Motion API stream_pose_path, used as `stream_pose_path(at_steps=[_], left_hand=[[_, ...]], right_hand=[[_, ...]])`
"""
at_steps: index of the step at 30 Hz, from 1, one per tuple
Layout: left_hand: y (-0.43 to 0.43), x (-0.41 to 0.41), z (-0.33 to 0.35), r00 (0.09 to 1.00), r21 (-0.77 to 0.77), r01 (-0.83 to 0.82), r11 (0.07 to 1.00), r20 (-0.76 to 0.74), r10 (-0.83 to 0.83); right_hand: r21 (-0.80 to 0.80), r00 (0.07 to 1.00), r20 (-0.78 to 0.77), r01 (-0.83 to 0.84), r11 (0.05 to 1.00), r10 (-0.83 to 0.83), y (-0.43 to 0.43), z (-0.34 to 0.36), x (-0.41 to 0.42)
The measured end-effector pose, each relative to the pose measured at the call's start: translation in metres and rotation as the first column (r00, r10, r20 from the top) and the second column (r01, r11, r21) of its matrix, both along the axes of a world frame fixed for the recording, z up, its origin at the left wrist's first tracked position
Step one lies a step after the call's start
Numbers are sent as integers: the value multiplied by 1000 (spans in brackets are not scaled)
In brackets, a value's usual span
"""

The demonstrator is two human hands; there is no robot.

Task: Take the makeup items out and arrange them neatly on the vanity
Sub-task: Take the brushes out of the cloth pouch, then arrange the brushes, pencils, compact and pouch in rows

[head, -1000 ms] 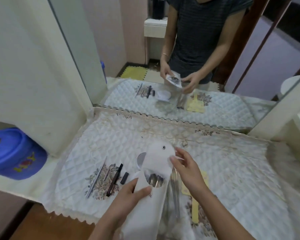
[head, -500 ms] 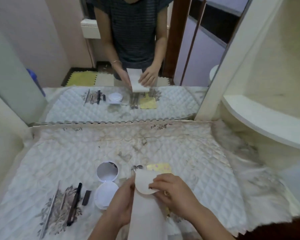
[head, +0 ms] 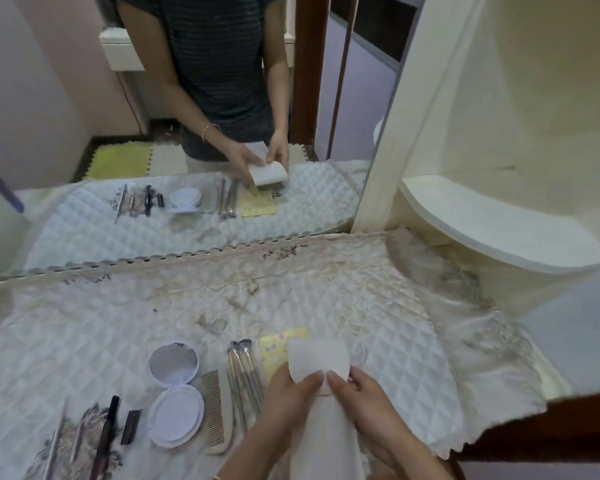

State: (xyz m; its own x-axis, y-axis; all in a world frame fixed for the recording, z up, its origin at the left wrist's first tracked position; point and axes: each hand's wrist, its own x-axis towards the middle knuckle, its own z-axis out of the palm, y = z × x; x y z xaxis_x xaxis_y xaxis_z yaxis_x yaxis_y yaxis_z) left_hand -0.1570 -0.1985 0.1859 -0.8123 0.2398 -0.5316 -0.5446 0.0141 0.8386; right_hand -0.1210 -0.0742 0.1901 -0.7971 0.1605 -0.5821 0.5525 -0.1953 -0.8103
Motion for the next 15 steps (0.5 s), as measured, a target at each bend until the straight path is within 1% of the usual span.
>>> stream_pose_path(at_steps=[2,3,4,5,6,7,8,9,10,11,12,13,14,15], left_hand=[[14,0,-4,998,-82,11,997,-61,-16],[18,0,-8,993,-127,40,991,-108,-54],[20,0,-13,979,-210,67,975,-173,-105],[20,-1,-19,952,-348,76,934,-254,-172],[16,-2,-26,903,-513,73,856,-329,-275],[12,-3,-33,840,-663,77,745,-360,-407],[7,-6,-38,785,-770,96,631,-331,-524],[2,-6,-42,745,-843,140,519,-256,-616],[-1,-6,-44,720,-889,163,429,-190,-667],[-4,-5,-46,687,-929,145,340,-153,-710],[-7,-5,-46,662,-955,91,282,-153,-734],[-8,-5,-48,647,-967,51,249,-158,-746],[-9,-5,-49,644,-961,94,261,-141,-752],[-9,-5,-53,644,-942,192,275,-90,-759]], right_hand=[[60,1000,9,26,998,-26,11,-4,-4],[125,998,7,58,990,-60,18,-7,-8],[195,996,5,89,977,-92,27,-10,-13],[267,994,-1,103,958,-106,35,-12,-19],[336,994,-4,100,937,-105,43,-13,-25],[396,996,-1,80,915,-86,49,-15,-32],[443,999,-2,48,895,-53,53,-16,-38],[484,1000,-8,17,875,-15,56,-19,-43],[524,999,-26,-7,852,24,58,-21,-48],[569,996,-45,-33,822,72,59,-24,-51],[615,990,-62,-61,786,125,59,-27,-53],[665,982,-62,-92,741,178,59,-30,-53],[714,974,-48,-120,690,220,59,-33,-51],[756,967,-40,-137,640,253,59,-37,-48]])
